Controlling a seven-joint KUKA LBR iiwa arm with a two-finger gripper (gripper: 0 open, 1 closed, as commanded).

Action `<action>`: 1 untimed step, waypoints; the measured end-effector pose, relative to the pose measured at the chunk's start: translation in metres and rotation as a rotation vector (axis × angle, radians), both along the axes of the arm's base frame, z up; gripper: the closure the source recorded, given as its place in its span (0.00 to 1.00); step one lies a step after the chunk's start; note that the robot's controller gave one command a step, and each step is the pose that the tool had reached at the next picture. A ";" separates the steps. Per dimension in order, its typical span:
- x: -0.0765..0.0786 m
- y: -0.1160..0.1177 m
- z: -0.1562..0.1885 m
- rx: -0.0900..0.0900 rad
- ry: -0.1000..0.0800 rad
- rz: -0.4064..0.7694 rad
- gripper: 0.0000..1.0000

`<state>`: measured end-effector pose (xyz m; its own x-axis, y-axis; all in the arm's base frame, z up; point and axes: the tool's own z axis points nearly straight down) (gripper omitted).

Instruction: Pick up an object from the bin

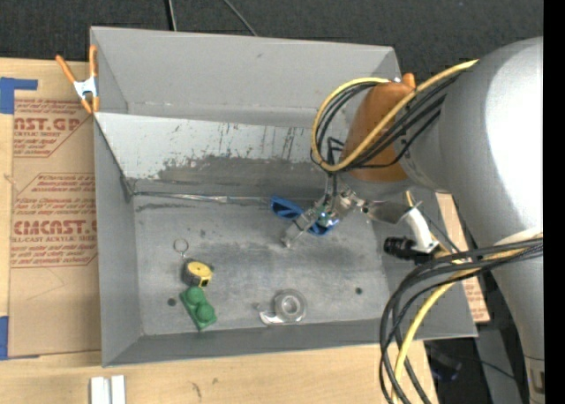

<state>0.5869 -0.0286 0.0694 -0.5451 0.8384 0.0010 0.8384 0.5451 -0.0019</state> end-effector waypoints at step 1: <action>0.000 -0.001 0.001 -0.001 -0.002 -0.001 1.00</action>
Offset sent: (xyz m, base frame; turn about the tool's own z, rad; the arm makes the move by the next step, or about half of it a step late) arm 0.0000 0.0000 0.0000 0.0000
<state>0.5872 -0.0293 0.0709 -0.5446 0.8387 -0.0004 0.8387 0.5446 -0.0010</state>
